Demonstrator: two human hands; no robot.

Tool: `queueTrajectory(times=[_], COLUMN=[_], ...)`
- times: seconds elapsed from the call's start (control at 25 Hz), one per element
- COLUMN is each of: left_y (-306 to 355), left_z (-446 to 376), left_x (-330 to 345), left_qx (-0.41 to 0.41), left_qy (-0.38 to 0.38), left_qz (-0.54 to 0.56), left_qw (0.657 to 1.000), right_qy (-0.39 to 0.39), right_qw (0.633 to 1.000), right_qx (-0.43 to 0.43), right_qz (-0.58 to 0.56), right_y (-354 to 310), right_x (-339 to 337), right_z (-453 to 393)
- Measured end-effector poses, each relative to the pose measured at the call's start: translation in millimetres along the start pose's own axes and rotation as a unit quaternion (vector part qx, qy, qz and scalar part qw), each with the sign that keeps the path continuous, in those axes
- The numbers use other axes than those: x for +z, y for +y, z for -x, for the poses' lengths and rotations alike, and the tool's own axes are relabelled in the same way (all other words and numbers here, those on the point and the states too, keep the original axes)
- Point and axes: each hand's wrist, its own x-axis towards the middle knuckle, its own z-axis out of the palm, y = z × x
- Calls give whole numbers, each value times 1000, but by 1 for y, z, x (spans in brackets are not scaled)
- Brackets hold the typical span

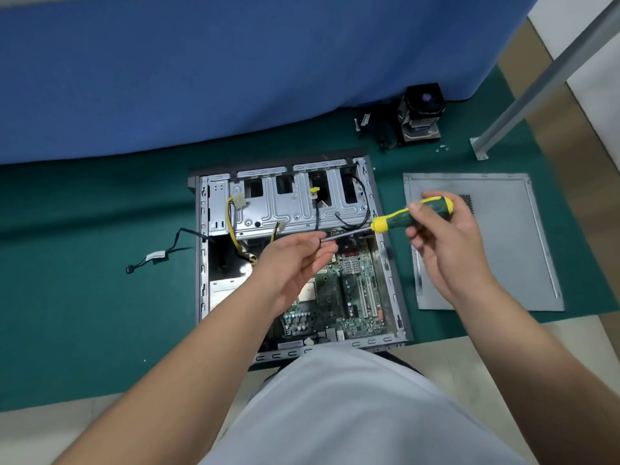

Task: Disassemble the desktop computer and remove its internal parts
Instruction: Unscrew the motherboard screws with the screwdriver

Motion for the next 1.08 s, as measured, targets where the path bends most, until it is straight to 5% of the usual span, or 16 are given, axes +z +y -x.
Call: queueTrajectory(times=[0.2, 0.44, 0.56, 0.72, 1.08], left_y=[4, 15, 22, 26, 22], left_z=[-11, -15, -19, -26, -40], left_x=[18, 40, 59, 84, 109], left_qx=[20, 40, 37, 19, -7], left_qy=[21, 25, 17, 4, 13], left_qz=[-50, -94, -79, 4, 3], left_qw=[998, 994, 996, 1000, 1000], right_qy=[-41, -104, -146, -223, -211], right_qw=[985, 974, 989, 919, 871], right_qx=[119, 38, -31, -103, -148], right_qz=[-115, -195, 18, 309, 419], right_y=[-5, -49, -56, -39, -9], right_x=[-2, -7, -2, 8, 4], right_z=[-36, -82, -90, -88, -93])
